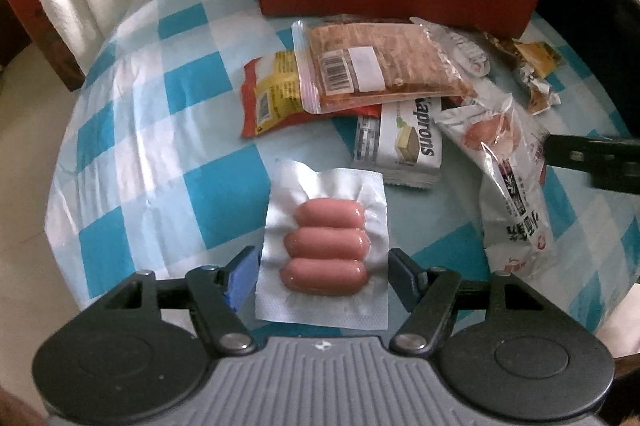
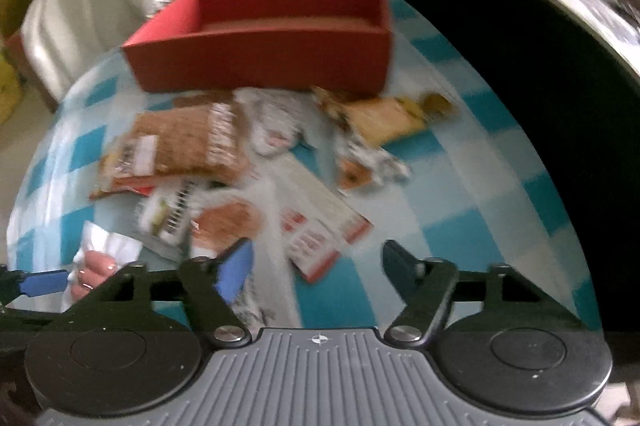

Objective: Organize snacks
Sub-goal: 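Lower the left tool over the sausage pack and close its fingers on it, then grasp the cracker packet with the right tool while the left tool lifts the sausage pack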

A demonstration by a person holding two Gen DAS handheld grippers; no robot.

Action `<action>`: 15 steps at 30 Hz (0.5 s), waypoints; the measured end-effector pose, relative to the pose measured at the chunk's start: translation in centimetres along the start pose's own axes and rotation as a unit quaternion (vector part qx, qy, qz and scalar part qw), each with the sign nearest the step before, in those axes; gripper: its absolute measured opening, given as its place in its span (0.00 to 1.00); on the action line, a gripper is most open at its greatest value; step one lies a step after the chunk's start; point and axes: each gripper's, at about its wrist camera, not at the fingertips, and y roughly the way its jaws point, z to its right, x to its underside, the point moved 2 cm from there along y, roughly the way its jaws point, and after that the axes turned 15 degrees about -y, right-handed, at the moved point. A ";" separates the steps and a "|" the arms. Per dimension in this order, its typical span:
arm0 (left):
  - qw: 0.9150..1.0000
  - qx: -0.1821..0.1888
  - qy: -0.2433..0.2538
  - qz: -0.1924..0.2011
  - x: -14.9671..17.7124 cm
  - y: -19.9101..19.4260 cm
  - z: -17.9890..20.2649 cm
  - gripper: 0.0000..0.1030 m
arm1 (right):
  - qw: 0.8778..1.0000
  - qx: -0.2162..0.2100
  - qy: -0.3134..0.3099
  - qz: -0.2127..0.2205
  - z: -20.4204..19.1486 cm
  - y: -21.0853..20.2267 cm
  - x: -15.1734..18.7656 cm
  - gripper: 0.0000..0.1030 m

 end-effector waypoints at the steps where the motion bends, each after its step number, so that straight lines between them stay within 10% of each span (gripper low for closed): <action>1: 1.000 0.000 0.001 -0.001 0.1 0.0 0.0 0.61 | 1.000 0.001 -0.018 0.001 -0.9 0.4 -0.3 0.77; 11: 1.000 -0.012 -0.005 -0.018 0.4 1.2 -0.5 0.61 | 0.998 -0.006 -0.052 -0.031 -3.2 3.5 -1.1 0.73; 15: 1.000 -0.022 0.011 -0.013 0.6 1.4 0.0 0.61 | 0.998 -0.006 -0.042 -0.043 -2.8 3.8 -0.6 0.85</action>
